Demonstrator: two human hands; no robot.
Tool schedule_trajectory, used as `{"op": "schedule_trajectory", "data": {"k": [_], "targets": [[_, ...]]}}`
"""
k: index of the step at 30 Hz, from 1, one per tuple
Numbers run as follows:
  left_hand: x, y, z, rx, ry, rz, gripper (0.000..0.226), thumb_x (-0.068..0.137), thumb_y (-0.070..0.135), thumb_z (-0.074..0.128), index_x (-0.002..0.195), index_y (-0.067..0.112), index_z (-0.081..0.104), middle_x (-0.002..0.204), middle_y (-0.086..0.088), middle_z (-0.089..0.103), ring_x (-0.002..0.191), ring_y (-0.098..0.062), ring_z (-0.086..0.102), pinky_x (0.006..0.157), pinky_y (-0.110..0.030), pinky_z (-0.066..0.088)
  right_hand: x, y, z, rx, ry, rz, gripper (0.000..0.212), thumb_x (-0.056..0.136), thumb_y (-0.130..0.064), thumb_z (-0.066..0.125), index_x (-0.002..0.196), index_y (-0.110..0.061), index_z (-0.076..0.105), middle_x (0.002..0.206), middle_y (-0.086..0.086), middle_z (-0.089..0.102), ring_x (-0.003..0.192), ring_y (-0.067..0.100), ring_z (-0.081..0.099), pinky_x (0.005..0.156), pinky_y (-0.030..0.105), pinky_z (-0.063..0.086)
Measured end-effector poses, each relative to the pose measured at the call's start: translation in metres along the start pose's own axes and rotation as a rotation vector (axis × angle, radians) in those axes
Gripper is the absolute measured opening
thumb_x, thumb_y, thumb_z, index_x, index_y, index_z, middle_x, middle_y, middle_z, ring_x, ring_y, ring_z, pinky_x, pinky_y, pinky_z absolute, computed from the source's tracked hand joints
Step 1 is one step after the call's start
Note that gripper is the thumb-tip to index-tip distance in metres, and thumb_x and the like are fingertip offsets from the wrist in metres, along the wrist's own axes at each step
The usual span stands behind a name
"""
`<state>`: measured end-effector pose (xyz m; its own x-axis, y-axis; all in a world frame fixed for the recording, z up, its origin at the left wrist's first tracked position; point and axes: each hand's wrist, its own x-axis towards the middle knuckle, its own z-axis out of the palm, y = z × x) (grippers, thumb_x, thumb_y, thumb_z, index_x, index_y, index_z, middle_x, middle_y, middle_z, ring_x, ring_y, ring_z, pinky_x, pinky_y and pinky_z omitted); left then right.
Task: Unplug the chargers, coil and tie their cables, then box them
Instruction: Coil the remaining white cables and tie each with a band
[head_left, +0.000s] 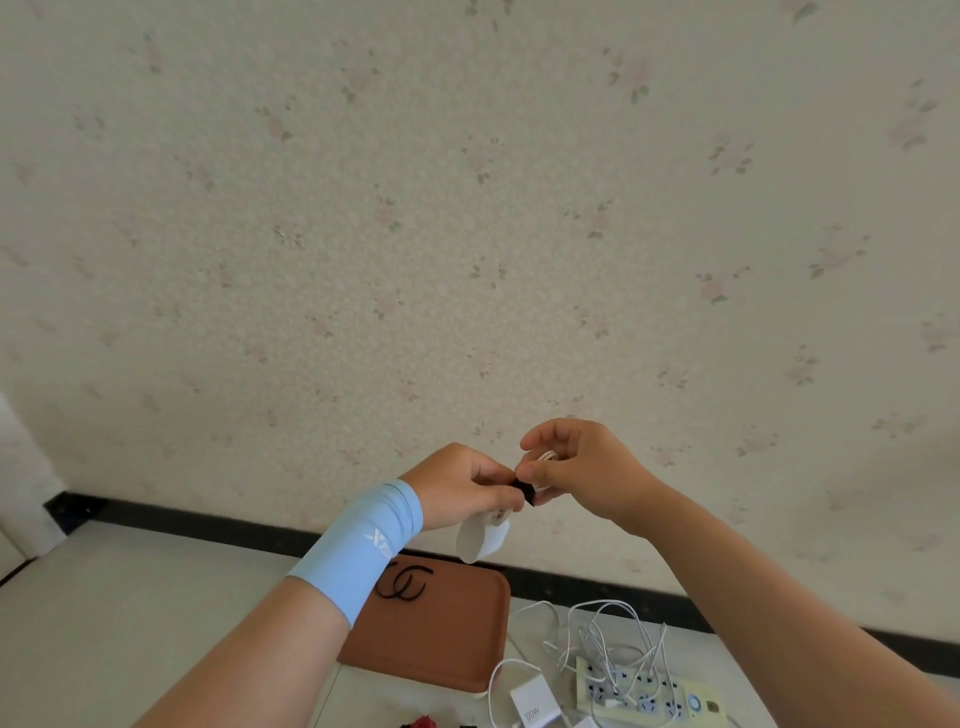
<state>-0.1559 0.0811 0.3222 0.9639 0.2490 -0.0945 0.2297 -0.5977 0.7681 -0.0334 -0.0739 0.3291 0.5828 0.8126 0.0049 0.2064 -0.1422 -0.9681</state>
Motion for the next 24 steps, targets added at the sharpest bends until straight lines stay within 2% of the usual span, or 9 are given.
{"op": "schedule_trajectory", "data": {"k": [3,5,7,10,11,13,17,21,24], "targets": [[0.000,0.000,-0.001,-0.077,-0.030,-0.026,0.020,0.095,0.033,0.059,0.089,0.025,0.077,0.096,0.012,0.073,0.098,-0.008,0.064,0.094,-0.025,0.045,0.001,-0.002,0.003,-0.094,0.068,-0.012,0.011,0.088,-0.018,0.077,0.098,-0.016,0.072,0.081,0.003,0.075,0.065,0.013,0.065,0.065,0.026,0.055],[0.001,-0.003,-0.004,-0.128,-0.040,-0.041,0.025,0.098,0.034,0.055,0.087,0.025,0.076,0.091,0.013,0.072,0.092,-0.007,0.061,0.093,-0.025,0.044,0.004,-0.003,0.002,-0.154,0.115,-0.032,0.005,0.093,-0.025,0.071,0.096,-0.024,0.075,0.085,-0.003,0.074,0.068,0.011,0.063,0.065,0.029,0.052],[0.002,-0.006,-0.005,-0.231,-0.043,-0.056,0.025,0.099,0.030,0.053,0.094,0.020,0.075,0.092,0.010,0.073,0.092,-0.009,0.062,0.094,-0.024,0.047,0.003,-0.005,-0.002,-0.207,0.102,-0.082,0.018,0.094,-0.020,0.066,0.098,-0.035,0.074,0.094,-0.001,0.073,0.075,0.012,0.062,0.070,0.030,0.051],[0.003,-0.009,-0.005,-0.471,-0.053,-0.077,0.023,0.101,0.019,0.050,0.106,0.007,0.069,0.098,-0.001,0.072,0.095,-0.013,0.065,0.088,-0.020,0.053,-0.004,-0.007,-0.008,-0.423,-0.026,-0.229,0.046,0.082,-0.002,0.062,0.101,-0.043,0.072,0.120,-0.017,0.063,0.104,-0.004,0.058,0.088,0.015,0.043],[0.003,-0.010,-0.005,-0.514,-0.060,-0.080,0.023,0.102,0.017,0.050,0.108,0.005,0.068,0.100,-0.004,0.072,0.096,-0.014,0.065,0.088,-0.020,0.054,-0.006,-0.008,-0.007,-0.500,-0.061,-0.270,0.047,0.080,-0.001,0.066,0.101,-0.043,0.072,0.125,-0.021,0.060,0.112,-0.009,0.054,0.092,0.008,0.039],[0.002,-0.011,-0.005,-0.538,-0.082,-0.082,0.023,0.101,0.016,0.050,0.111,0.004,0.067,0.101,-0.006,0.072,0.098,-0.015,0.066,0.091,-0.024,0.054,-0.006,-0.005,-0.005,-0.545,-0.065,-0.312,0.036,0.079,-0.008,0.079,0.097,-0.039,0.076,0.124,-0.023,0.060,0.113,-0.011,0.053,0.092,0.003,0.036],[0.002,-0.010,-0.001,-0.521,-0.108,-0.091,0.026,0.102,0.018,0.050,0.112,0.003,0.068,0.098,-0.006,0.073,0.094,-0.017,0.066,0.089,-0.024,0.054,-0.001,-0.001,-0.003,-0.497,0.041,-0.371,0.011,0.080,-0.018,0.084,0.084,-0.028,0.082,0.102,-0.020,0.069,0.099,-0.001,0.062,0.088,0.014,0.046],[0.003,-0.010,0.001,-0.356,-0.076,-0.088,0.026,0.101,0.025,0.052,0.107,0.013,0.074,0.098,0.002,0.076,0.098,-0.013,0.069,0.097,-0.026,0.050,0.001,0.002,-0.003,-0.451,-0.015,-0.347,0.014,0.081,-0.013,0.081,0.079,-0.026,0.081,0.088,-0.014,0.070,0.083,0.011,0.064,0.083,0.033,0.053],[0.001,-0.006,0.003,-0.192,-0.058,-0.092,0.025,0.100,0.029,0.053,0.097,0.022,0.077,0.097,0.009,0.076,0.102,-0.008,0.067,0.098,-0.022,0.045,0.002,0.003,-0.003,-0.464,-0.021,-0.246,0.014,0.080,-0.017,0.082,0.085,-0.029,0.078,0.087,-0.014,0.071,0.083,0.008,0.064,0.084,0.034,0.055]]}}
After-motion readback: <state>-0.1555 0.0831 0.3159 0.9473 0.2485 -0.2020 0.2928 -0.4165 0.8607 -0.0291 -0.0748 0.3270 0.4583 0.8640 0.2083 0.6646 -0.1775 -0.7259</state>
